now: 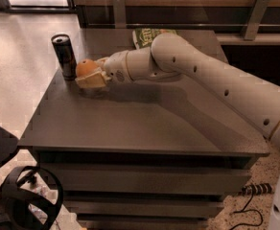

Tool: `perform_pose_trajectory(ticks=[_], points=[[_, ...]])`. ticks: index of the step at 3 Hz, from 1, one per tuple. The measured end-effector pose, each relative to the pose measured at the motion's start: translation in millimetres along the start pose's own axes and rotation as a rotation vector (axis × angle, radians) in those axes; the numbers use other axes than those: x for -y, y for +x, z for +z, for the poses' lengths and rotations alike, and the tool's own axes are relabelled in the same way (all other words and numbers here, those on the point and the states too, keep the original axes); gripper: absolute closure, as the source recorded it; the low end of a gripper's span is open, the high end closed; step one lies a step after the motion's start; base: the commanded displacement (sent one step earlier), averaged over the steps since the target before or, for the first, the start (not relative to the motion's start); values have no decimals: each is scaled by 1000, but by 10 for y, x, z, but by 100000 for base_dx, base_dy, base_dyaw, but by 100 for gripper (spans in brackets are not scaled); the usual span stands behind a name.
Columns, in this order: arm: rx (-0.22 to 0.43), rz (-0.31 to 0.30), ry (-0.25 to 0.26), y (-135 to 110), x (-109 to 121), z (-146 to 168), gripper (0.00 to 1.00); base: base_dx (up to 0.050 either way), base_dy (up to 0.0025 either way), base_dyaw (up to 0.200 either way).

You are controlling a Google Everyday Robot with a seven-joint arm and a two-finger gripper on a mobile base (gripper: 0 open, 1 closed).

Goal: Move orange near redbull can

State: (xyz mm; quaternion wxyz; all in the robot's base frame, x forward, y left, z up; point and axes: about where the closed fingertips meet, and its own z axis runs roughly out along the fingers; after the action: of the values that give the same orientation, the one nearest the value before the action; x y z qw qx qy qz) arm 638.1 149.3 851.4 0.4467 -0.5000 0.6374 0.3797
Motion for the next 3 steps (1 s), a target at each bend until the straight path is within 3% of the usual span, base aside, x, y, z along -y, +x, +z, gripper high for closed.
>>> perform_pose_trajectory(ticks=[2,3], points=[[39,26,-77,203,-27,314,100,0,0,0],[39,27,-79,208,-31,326,84,0,0,0]])
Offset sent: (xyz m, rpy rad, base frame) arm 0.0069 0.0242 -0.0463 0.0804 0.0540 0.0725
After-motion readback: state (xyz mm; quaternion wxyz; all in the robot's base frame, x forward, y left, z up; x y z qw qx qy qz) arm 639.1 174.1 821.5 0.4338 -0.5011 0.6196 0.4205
